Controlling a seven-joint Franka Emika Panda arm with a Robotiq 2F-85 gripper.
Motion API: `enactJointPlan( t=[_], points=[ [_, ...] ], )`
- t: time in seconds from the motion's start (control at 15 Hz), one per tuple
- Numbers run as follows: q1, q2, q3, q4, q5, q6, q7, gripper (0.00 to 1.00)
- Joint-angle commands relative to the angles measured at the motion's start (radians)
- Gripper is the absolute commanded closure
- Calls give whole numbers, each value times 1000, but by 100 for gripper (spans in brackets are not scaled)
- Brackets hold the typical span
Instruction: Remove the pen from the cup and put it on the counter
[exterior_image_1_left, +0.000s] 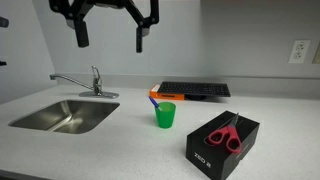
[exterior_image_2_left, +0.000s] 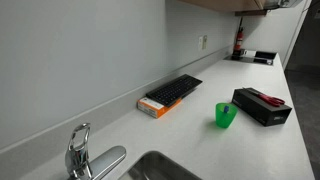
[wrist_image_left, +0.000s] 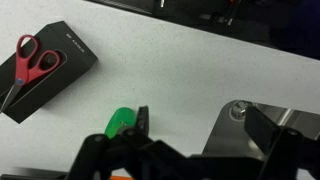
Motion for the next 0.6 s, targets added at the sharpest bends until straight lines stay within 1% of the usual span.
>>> enactJointPlan(
  t=[0.0,0.33,0.47,0.53],
  points=[
    [-3,4,2,2,2,-2,-2,0],
    [-1,7,9,3,2,6,3,0],
    [-5,11,43,-10,-10,60,41,0],
    [-5,17,73,-21,-18,102,70,0]
  ],
)
